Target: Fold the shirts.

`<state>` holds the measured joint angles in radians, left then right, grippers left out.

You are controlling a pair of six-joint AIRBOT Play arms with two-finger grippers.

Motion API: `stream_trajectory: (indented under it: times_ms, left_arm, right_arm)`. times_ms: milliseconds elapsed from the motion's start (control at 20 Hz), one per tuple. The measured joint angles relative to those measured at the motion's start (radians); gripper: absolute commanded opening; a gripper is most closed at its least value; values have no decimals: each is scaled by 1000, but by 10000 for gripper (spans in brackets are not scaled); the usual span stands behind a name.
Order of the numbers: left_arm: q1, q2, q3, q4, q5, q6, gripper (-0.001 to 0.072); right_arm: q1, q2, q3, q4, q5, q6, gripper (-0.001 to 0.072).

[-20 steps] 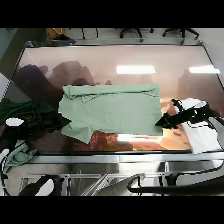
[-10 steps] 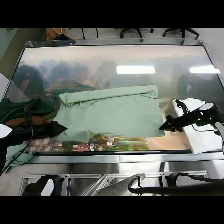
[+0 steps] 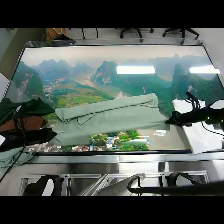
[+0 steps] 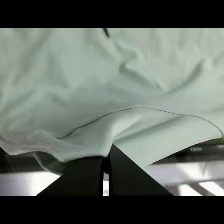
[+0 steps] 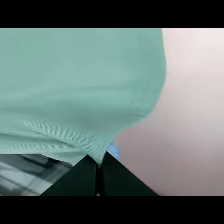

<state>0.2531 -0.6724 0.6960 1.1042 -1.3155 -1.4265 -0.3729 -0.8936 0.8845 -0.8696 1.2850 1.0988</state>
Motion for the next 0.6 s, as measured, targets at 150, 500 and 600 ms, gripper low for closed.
stream_trajectory:
  times_ms: [150,500,600]
  left_arm:
    - [0,-150,109,8,58,20,20]
    - [-90,-579,366,-8,194,81,23]
    - [-119,-691,422,-10,236,86,25]
  right_arm:
    - [8,-60,33,208,-115,-153,17]
    - [88,-365,179,441,-299,-413,18]
    - [99,-432,219,457,-325,-437,117]
